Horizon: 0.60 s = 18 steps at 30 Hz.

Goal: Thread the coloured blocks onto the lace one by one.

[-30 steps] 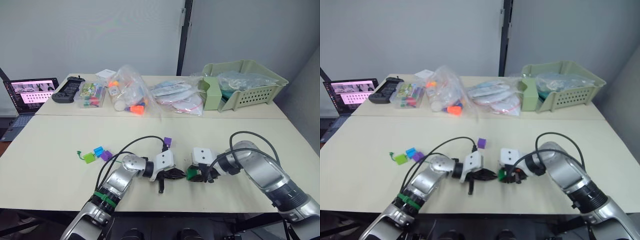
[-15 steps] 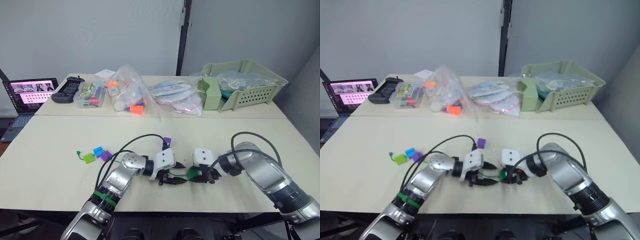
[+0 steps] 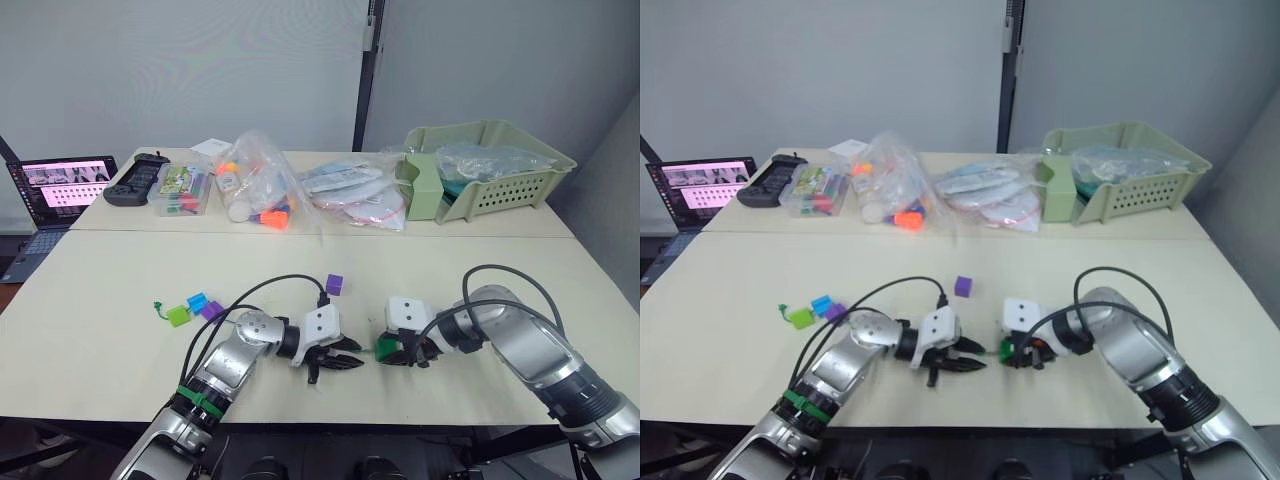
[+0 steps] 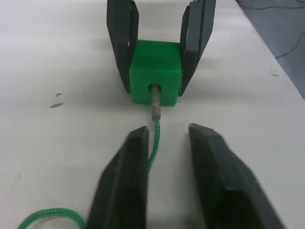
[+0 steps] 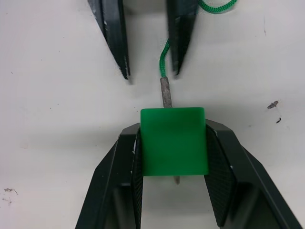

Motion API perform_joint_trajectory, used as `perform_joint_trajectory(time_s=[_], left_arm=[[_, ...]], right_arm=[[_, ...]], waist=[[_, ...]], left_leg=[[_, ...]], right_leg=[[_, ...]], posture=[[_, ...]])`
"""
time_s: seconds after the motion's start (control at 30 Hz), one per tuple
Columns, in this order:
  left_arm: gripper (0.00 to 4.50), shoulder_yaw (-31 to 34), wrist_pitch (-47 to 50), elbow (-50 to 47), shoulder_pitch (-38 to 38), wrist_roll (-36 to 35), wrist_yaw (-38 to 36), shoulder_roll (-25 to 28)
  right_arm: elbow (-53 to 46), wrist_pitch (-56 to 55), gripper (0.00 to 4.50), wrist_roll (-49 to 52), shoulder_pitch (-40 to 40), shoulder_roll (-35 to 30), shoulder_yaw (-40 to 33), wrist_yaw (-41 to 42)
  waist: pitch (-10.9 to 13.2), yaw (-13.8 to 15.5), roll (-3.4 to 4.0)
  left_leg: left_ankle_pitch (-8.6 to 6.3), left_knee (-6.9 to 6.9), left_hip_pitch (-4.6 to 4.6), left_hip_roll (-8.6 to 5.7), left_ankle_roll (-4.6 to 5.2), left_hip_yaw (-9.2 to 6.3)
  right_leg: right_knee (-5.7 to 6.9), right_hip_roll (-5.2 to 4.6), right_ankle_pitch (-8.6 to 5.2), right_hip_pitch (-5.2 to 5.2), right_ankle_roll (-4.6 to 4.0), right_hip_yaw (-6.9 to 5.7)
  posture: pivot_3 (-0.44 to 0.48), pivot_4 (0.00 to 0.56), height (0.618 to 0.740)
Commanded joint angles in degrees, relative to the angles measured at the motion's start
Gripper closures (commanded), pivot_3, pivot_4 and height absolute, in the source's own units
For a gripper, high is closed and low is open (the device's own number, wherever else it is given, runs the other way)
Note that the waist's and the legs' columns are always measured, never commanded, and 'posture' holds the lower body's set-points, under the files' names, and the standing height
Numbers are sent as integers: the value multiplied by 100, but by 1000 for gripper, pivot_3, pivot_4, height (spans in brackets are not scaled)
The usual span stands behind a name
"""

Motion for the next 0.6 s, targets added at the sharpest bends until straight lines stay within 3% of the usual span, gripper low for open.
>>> perform_joint_trajectory(time_s=[0.03, 0.23, 0.6], left_arm=[[4381, -6, 99, -151, -72, -48, -64, 4], [4500, 37, 77, -117, -52, -120, -37, -79], [4500, -104, 22, 204, -281, 2, 207, -694]], right_arm=[[-140, -34, 3311, 41, 28, -83, -174, -27], [-196, -16, 3311, 41, 63, -119, -161, -38], [-377, 133, 3311, 79, 104, -111, -142, -87]], waist=[[0, -1, 0], [0, 4, 0], [0, 7, 0]], left_leg=[[0, 0, 0, 0, 0, 0], [0, 0, 0, -1, 0, 0], [0, 1, 0, -1, 0, 0]], right_leg=[[0, 0, 0, 0, 0, 0], [0, -1, 0, 0, 0, 0], [0, 0, 0, 1, 0, 0]], posture=[[0, 150, 734], [0, 150, 734], [0, 150, 734]])
